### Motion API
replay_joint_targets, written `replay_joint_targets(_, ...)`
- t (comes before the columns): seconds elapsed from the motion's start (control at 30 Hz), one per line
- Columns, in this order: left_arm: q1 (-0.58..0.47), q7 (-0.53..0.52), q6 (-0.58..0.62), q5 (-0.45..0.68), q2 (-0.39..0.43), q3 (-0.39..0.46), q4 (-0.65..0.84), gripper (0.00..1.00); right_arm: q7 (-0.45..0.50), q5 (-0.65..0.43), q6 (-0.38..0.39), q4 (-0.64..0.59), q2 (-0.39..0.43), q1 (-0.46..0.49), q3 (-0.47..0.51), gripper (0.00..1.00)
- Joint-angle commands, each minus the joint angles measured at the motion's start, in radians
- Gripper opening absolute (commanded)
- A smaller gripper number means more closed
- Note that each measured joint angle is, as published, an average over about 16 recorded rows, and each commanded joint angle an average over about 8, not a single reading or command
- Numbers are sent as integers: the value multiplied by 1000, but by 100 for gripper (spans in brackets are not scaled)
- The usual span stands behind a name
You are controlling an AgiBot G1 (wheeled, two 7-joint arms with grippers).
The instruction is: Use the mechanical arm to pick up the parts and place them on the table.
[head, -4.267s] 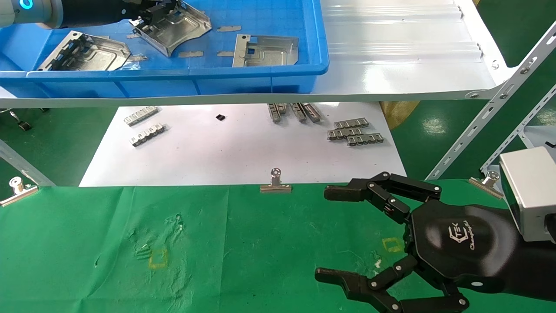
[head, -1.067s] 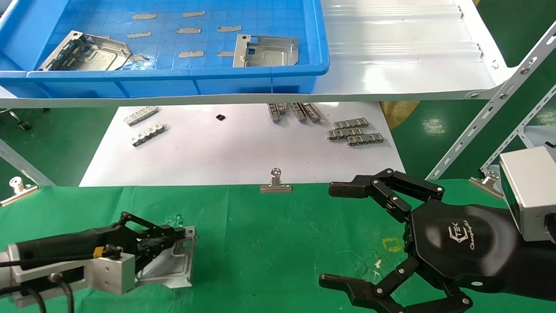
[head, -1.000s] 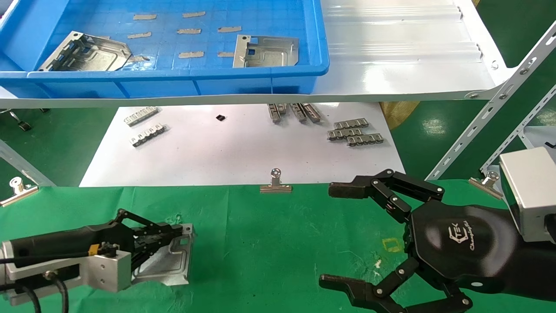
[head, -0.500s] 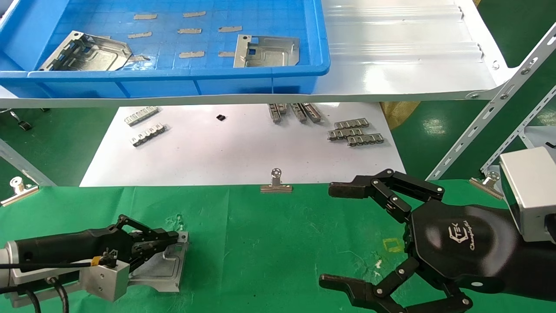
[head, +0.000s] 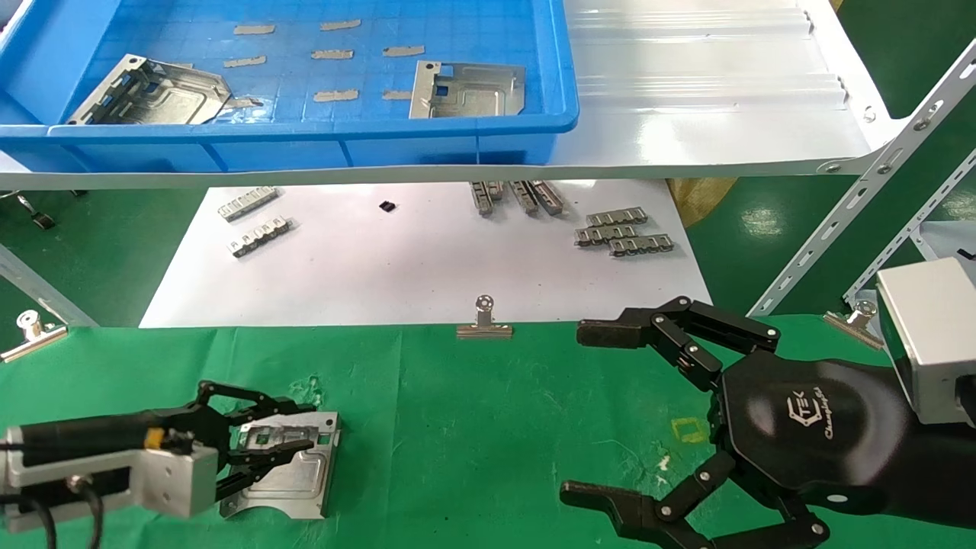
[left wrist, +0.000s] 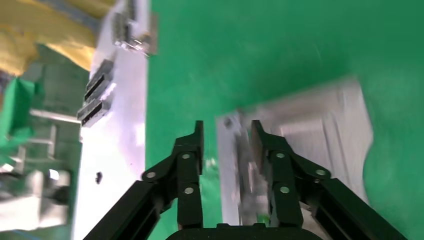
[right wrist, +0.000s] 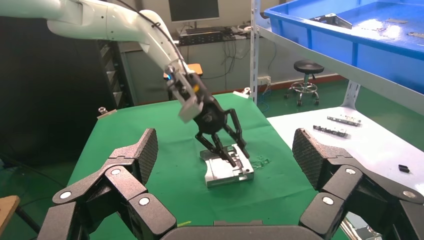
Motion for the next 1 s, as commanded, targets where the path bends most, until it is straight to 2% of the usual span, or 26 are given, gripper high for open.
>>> replay_joint_targets(0.03, -5, -51, 37, -47, -2, -5, 21, 100, 0, 0, 0, 0, 0, 0, 0, 100)
replay_joint_targets(0.23, 6, -185, 224, -246, 38, -26, 196, 100, 0, 0, 0, 0, 0, 0, 0, 100)
replay_joint_targets(0.4, 12, -221, 293, -312, 57, -30, 264, 100, 0, 0, 0, 0, 0, 0, 0, 100)
replay_joint_targets(0.67, 13, -217, 270, -281, 51, -40, 229, 100, 0, 0, 0, 0, 0, 0, 0, 100)
replay_joint_targets(1.0, 25, -330, 297, -260, 57, -114, 164, 100, 0, 0, 0, 0, 0, 0, 0, 100)
